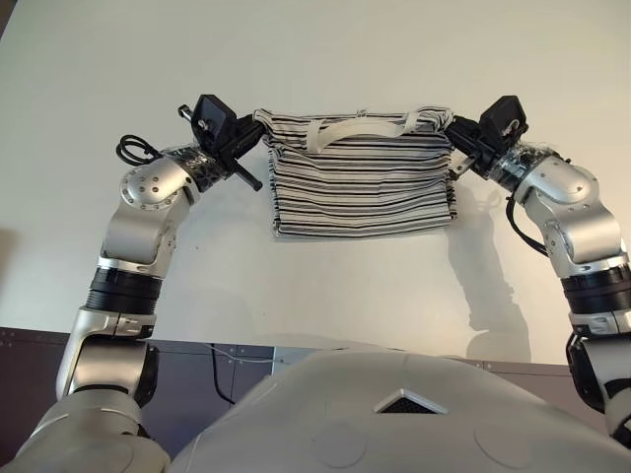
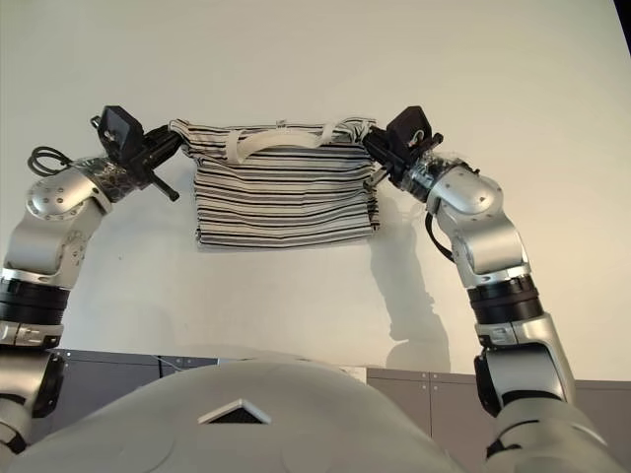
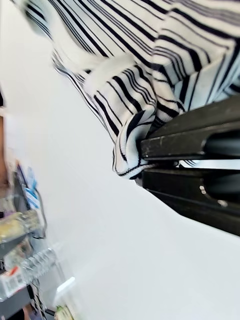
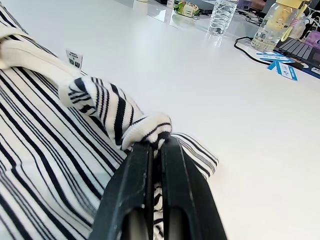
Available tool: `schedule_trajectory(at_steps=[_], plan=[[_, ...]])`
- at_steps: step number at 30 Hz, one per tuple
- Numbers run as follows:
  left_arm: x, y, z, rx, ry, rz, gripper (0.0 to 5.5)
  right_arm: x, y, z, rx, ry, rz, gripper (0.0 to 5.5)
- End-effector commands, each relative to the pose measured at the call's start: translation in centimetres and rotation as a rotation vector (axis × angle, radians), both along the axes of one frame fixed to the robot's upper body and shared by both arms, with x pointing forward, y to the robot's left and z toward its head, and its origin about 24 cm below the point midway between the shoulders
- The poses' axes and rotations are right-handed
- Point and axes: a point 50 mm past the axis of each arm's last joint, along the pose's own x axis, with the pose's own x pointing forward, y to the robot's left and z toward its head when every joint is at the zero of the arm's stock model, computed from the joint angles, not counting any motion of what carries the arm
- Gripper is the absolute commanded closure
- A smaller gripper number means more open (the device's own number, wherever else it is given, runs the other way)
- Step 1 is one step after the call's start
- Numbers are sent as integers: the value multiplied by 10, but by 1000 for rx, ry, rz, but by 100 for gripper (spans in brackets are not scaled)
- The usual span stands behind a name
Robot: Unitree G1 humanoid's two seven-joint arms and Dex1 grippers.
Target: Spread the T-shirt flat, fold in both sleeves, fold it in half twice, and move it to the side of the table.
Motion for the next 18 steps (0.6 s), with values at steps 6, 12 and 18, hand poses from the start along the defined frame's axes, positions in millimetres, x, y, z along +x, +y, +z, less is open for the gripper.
schedule_trajectory(at_steps=[6, 12, 18], plan=[[21, -18, -36, 124, -38, -24, 538, 22, 12, -11, -79, -46, -46, 539], [37, -12, -43, 124, -40, 68, 474, 42, 16, -20, -192, -74, -88, 467], [62, -14, -40, -51, -11, 268, 382, 73, 16, -19, -110, -43, -262, 393]])
